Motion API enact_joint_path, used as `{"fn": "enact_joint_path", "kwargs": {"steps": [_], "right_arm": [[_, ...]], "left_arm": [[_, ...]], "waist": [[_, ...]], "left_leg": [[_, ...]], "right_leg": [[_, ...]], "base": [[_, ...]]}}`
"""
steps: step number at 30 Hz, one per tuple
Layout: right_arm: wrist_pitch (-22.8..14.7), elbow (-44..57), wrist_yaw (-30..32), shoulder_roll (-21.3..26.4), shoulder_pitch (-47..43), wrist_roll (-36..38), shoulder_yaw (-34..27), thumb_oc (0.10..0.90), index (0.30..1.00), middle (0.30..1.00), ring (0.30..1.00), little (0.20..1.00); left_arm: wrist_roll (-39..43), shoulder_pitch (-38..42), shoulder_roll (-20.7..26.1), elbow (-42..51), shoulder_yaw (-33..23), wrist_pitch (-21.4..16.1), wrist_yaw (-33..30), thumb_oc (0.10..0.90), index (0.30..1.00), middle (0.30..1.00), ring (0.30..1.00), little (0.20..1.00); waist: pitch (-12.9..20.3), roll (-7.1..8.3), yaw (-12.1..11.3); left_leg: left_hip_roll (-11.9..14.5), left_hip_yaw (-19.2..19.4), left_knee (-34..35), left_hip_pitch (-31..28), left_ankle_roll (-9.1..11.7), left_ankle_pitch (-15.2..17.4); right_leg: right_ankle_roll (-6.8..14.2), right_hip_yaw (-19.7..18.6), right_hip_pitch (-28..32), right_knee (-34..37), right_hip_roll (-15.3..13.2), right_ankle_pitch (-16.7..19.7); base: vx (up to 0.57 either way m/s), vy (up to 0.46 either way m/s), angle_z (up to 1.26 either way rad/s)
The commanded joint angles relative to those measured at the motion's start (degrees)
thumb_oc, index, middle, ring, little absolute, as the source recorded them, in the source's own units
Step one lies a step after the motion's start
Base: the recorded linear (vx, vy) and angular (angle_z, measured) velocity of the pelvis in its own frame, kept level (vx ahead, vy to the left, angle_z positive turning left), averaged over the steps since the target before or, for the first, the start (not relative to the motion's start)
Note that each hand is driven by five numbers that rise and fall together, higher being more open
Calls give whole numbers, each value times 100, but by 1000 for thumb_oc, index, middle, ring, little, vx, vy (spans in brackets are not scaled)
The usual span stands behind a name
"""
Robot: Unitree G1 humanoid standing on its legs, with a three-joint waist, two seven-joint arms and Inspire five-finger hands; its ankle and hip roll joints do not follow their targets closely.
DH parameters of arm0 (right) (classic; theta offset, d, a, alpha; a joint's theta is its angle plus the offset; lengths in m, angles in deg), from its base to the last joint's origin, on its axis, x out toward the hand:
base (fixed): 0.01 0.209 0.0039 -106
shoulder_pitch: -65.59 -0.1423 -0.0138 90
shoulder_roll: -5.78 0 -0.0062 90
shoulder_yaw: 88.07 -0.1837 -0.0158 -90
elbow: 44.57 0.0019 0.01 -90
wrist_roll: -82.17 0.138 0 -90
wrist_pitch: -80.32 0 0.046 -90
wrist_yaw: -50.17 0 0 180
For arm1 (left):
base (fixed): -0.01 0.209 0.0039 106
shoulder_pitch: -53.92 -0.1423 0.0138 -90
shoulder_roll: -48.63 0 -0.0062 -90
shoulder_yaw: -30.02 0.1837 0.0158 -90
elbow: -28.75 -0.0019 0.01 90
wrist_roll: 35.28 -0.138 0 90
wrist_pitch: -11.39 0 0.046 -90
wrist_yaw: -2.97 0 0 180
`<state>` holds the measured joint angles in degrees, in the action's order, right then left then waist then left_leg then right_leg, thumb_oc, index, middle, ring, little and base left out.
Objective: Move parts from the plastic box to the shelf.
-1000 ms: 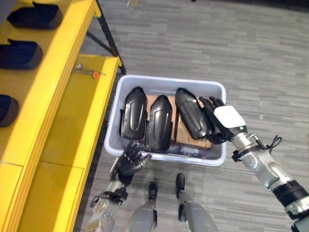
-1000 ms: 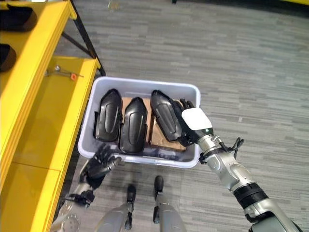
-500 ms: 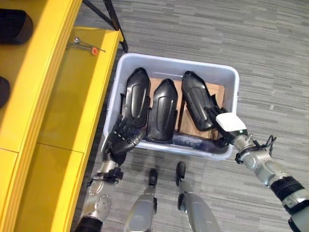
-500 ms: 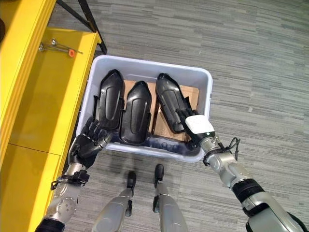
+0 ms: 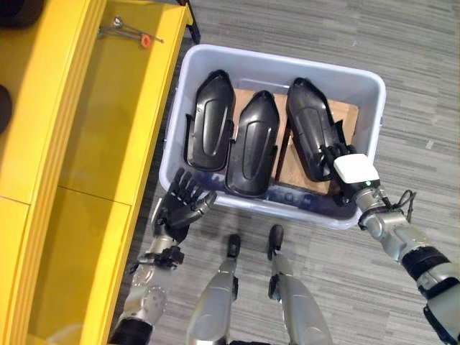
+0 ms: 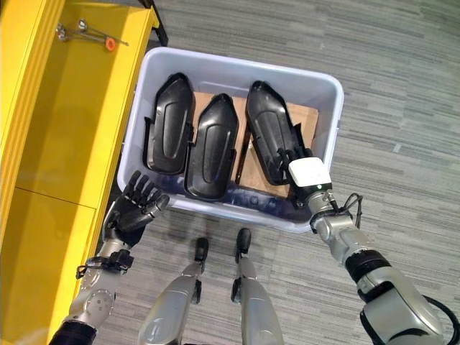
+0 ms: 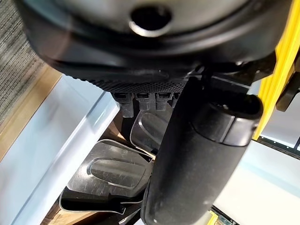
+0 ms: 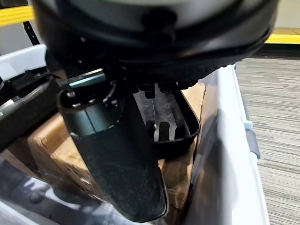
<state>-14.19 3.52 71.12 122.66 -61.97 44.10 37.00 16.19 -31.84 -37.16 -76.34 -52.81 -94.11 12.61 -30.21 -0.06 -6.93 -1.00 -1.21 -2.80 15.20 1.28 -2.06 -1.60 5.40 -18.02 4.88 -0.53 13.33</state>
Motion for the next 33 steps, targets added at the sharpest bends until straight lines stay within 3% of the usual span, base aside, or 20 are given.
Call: {"fn": "enact_joint_path", "kwargs": {"steps": [1, 12, 19, 20, 21, 22, 29, 33], "right_arm": [[-7, 82, 380, 270, -610, 61, 207, 900, 1000, 1000, 1000, 1000], [346, -204, 711, 189, -833, -71, 259, 900, 1000, 1000, 1000, 1000], [467, -717, 1534, -55, -808, -203, 146, 900, 1000, 1000, 1000, 1000], [463, -804, 1376, -109, -836, -149, 144, 865, 951, 951, 951, 951], [505, -867, 1180, -163, -837, -45, 165, 590, 566, 566, 566, 566], [549, -1095, 1031, -281, -789, 223, 187, 400, 300, 300, 300, 300], [501, -1927, 887, -861, -729, 324, 62, 400, 300, 300, 300, 300], [523, -1953, 1084, -1008, -469, 241, 33, 400, 300, 300, 300, 300]], "left_arm": [[8, -101, 295, 714, 86, -350, 154, 900, 1000, 1000, 1000, 1000], [-33, -63, 333, 1193, 217, -230, 95, 900, 1000, 1000, 1000, 1000], [43, -22, 308, 1095, 428, -165, 123, 900, 1000, 1000, 1000, 1000], [61, 1, 284, 1033, 475, -145, 127, 900, 1000, 1000, 1000, 1000], [34, 26, 250, 949, 503, -147, 141, 900, 1000, 1000, 1000, 1000], [-36, 55, 208, 845, 558, -191, 128, 900, 1000, 1000, 1000, 1000], [30, 151, 125, 552, 755, -450, 207, 900, 1000, 1000, 1000, 1000], [40, 149, 67, 496, 774, -577, 155, 900, 1000, 1000, 1000, 1000]], "waist": [[218, -137, -49], [42, -338, -78], [42, -527, -98], [42, -552, -102], [42, -571, -100], [42, -609, -105], [42, -804, -123], [42, -819, -83]], "left_leg": [[-135, 4, -5, 522, -64, -408], [-195, -67, -157, 961, -64, -476], [-254, -71, -414, 1476, -87, -465], [-266, -67, -450, 1555, -92, -462], [-271, -54, -490, 1635, -91, -458], [-274, -41, -545, 1760, -92, -454], [-313, -3, -786, 2353, -109, -436], [-297, 35, -817, 2459, -100, -441]], "right_leg": [[275, 380, -209, -1292, 43, -1215], [279, 483, -691, -1617, 6, -1266], [279, 514, -1249, -2014, -48, -1358], [284, 516, -1344, -2070, -61, -1362], [291, 522, -1432, -2126, -75, -1369], [280, 531, -1558, -2194, -89, -1387], [210, 534, -2176, -2544, -93, -1479], [191, 531, -2278, -2584, -100, -1487]], "base": [[0, 0, 0], [-21, -9, 2], [-31, -3, 2], [-44, 8, 3], [-53, 13, 3], [-46, 9, 1], [-53, 26, -5], [-31, 37, 1]]}}
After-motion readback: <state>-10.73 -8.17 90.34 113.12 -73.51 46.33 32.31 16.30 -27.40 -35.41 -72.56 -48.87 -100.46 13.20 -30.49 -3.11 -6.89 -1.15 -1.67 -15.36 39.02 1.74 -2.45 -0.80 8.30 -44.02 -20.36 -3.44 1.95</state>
